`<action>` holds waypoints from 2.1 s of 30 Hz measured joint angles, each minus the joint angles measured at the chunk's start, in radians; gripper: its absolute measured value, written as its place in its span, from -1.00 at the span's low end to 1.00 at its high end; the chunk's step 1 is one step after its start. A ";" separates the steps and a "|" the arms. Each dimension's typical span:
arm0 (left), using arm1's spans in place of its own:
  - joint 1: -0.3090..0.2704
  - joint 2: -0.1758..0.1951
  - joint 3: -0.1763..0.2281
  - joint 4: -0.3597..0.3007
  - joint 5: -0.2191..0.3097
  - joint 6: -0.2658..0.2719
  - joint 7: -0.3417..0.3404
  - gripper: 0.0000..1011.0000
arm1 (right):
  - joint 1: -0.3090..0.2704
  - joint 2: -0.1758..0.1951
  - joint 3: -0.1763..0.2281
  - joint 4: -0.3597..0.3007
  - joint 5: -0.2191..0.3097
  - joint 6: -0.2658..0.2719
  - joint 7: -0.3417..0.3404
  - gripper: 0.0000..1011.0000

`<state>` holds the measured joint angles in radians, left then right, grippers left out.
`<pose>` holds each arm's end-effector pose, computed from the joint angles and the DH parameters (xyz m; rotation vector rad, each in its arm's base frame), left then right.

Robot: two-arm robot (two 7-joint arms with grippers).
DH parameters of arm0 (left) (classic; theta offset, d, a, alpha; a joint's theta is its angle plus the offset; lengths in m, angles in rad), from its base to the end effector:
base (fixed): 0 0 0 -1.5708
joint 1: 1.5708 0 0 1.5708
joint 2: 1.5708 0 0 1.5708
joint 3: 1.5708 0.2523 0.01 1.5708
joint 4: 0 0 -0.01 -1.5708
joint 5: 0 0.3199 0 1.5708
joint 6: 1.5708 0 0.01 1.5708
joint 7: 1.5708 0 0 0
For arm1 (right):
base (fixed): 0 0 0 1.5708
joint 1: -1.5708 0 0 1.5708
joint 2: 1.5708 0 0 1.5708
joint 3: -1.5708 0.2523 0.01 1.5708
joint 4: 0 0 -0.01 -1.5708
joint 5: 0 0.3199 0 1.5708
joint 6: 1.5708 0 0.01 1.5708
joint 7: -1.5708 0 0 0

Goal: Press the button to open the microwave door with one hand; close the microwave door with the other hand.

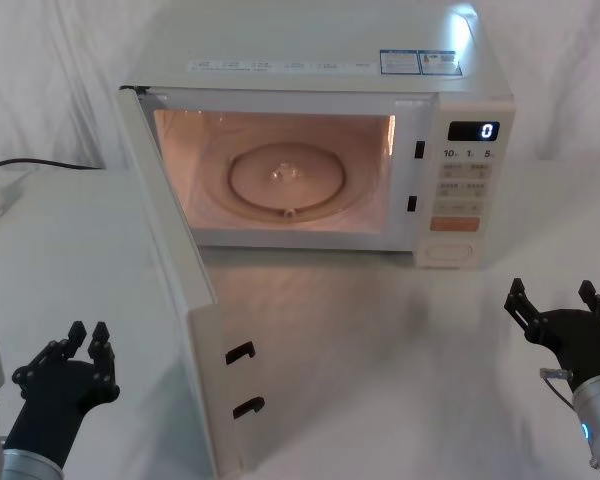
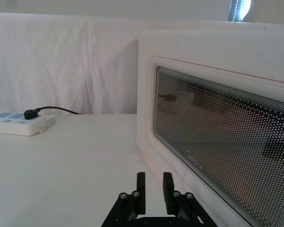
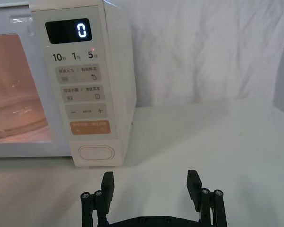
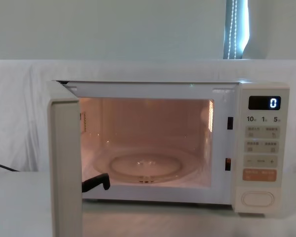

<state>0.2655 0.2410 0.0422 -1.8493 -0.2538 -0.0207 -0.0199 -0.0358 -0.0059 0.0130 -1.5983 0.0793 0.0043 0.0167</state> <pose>0.2736 0.0274 -0.2499 -0.0380 0.0140 1.4459 0.3307 -0.0029 -0.2653 0.0577 0.0756 -1.5664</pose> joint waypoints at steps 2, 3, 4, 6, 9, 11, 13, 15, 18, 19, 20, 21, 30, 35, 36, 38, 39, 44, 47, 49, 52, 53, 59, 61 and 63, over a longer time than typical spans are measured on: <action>0.000 0.000 0.000 0.000 0.000 0.000 0.000 -0.62 | 0.000 0.000 0.000 0.000 0.000 0.000 0.000 0.98; 0.000 0.000 0.000 0.000 0.000 0.000 0.000 -0.65 | 0.000 0.000 0.000 0.000 0.000 0.000 0.000 0.98; 0.000 0.000 0.000 0.000 0.000 0.000 0.000 -0.70 | 0.000 0.000 0.000 0.000 0.000 0.000 0.000 0.98; 0.000 0.000 0.000 0.000 0.000 0.000 0.000 -0.85 | 0.000 0.000 0.000 0.000 0.000 0.000 0.000 0.98; 0.000 0.000 0.000 0.000 0.000 0.000 0.000 -1.00 | 0.000 0.000 0.000 0.000 0.000 0.000 0.000 0.98; 0.000 0.000 0.000 0.000 0.000 0.000 0.000 -1.00 | 0.000 0.000 0.000 0.000 0.000 0.000 0.000 0.98; 0.000 0.000 0.000 0.000 0.000 0.000 0.000 -1.00 | 0.000 0.000 0.000 0.000 0.000 0.000 0.000 0.98; 0.000 0.000 0.000 0.000 0.000 0.000 0.000 -1.00 | 0.000 0.000 0.000 0.000 0.000 0.000 0.000 0.98; 0.000 0.000 0.000 0.000 0.000 0.000 0.000 -1.00 | 0.000 0.000 0.000 0.000 0.000 0.000 0.000 0.98; 0.000 0.000 0.000 0.000 0.000 0.000 0.000 -1.00 | 0.000 0.000 0.000 0.000 0.000 0.000 0.000 0.98; 0.000 0.000 0.000 0.000 0.000 0.000 0.000 -1.00 | 0.000 0.000 0.000 0.000 0.000 0.000 0.000 0.98; 0.000 0.000 0.000 0.000 0.000 0.000 0.000 -1.00 | 0.000 0.000 0.000 0.000 0.000 0.000 0.000 0.98; 0.002 -0.003 -0.011 -0.005 -0.009 0.000 -0.016 -1.00 | 0.000 0.000 0.000 0.000 0.000 0.000 0.000 0.98; 0.004 -0.018 -0.042 -0.028 -0.061 0.019 -0.057 -1.00 | 0.000 0.000 0.000 0.000 0.000 0.000 0.000 0.98; 0.004 -0.021 -0.047 -0.033 -0.069 0.023 -0.063 -1.00 | 0.000 0.000 0.000 0.000 0.000 0.000 0.000 0.98; 0.003 -0.026 -0.057 -0.044 -0.089 0.035 -0.077 -1.00 | 0.000 0.000 0.000 0.000 0.000 0.000 0.000 0.98; 0.002 -0.028 -0.062 -0.051 -0.102 0.046 -0.087 -1.00 | 0.000 0.000 0.000 0.000 0.000 0.000 0.000 0.98; -0.010 -0.024 -0.074 -0.080 -0.164 0.105 -0.116 -1.00 | 0.000 0.000 0.000 0.000 0.000 0.000 0.000 0.98; -0.023 -0.016 -0.076 -0.101 -0.215 0.158 -0.127 -1.00 | 0.000 0.000 0.000 0.000 0.000 0.000 0.000 0.98; -0.030 -0.012 -0.075 -0.110 -0.232 0.177 -0.130 -1.00 | 0.000 0.000 0.000 0.000 0.000 0.000 0.000 0.98; -0.057 0.002 -0.065 -0.130 -0.261 0.217 -0.132 -1.00 | 0.000 0.000 0.000 0.000 0.000 0.000 0.000 0.98; -0.061 0.004 -0.063 -0.133 -0.265 0.222 -0.132 -1.00 | 0.000 0.000 0.000 0.000 0.000 0.000 0.000 0.98; -0.107 0.025 -0.037 -0.151 -0.288 0.272 -0.130 -1.00 | 0.000 0.000 0.000 0.000 0.000 0.000 0.000 0.98; -0.120 0.030 -0.030 -0.154 -0.294 0.285 -0.129 -1.00 | 0.000 0.000 0.000 0.000 0.000 0.000 0.000 0.98; -0.143 0.039 -0.014 -0.158 -0.306 0.308 -0.126 -1.00 | 0.000 0.000 0.000 0.000 0.000 0.000 0.000 0.98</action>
<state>0.1229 0.2804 0.0286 -2.0077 -0.5601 0.2872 -0.1462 -0.0359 -0.0059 0.0129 -1.5983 0.0793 0.0043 0.0167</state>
